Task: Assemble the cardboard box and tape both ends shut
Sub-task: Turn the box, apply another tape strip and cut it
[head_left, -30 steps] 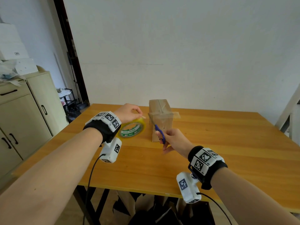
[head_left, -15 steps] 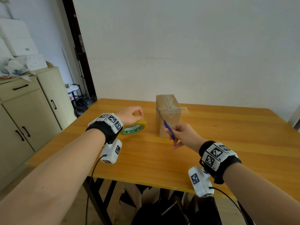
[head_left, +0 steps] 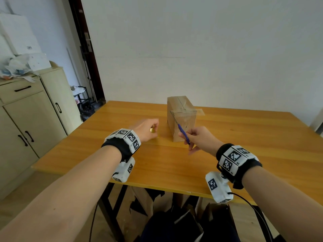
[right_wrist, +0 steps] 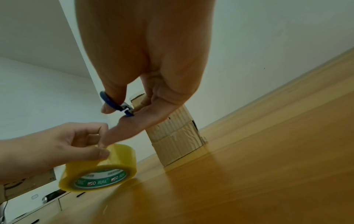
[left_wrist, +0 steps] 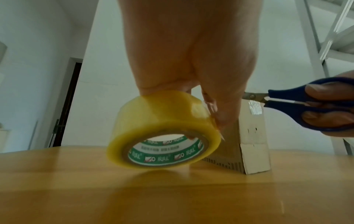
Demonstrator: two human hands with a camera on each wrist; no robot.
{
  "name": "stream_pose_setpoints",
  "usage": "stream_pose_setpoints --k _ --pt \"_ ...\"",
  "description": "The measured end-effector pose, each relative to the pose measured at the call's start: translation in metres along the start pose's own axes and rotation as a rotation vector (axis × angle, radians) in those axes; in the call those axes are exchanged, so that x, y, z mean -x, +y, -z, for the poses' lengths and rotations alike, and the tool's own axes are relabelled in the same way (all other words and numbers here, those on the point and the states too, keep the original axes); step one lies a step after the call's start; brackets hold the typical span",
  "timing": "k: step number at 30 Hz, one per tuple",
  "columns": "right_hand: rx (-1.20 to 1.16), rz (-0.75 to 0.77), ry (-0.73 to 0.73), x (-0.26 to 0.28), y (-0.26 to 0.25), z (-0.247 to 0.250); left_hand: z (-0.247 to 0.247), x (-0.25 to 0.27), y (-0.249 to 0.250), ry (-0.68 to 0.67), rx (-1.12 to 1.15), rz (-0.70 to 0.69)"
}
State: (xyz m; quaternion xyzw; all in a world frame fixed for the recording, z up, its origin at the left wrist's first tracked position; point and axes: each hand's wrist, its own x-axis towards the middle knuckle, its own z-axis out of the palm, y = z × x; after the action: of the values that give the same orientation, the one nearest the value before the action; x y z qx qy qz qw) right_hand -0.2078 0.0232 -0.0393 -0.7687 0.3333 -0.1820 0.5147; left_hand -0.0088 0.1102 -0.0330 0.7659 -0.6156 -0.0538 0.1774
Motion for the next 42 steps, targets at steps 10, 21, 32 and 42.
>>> stream_pose_setpoints --k 10,21,32,42 --pt "0.063 0.008 0.002 0.002 -0.001 0.001 -0.013 -0.002 -0.006 -0.2 -0.062 0.073" --pt "0.136 0.003 -0.015 0.001 -0.007 0.01 0.013 -0.026 0.015 0.027 0.122 -0.055" --pt "0.12 -0.037 -0.146 0.005 -0.016 0.021 0.035 -0.048 0.026 -0.133 0.059 -0.094" --pt "0.199 -0.116 -0.235 -0.004 -0.025 0.017 0.042 -0.05 0.029 -0.177 0.027 -0.099"
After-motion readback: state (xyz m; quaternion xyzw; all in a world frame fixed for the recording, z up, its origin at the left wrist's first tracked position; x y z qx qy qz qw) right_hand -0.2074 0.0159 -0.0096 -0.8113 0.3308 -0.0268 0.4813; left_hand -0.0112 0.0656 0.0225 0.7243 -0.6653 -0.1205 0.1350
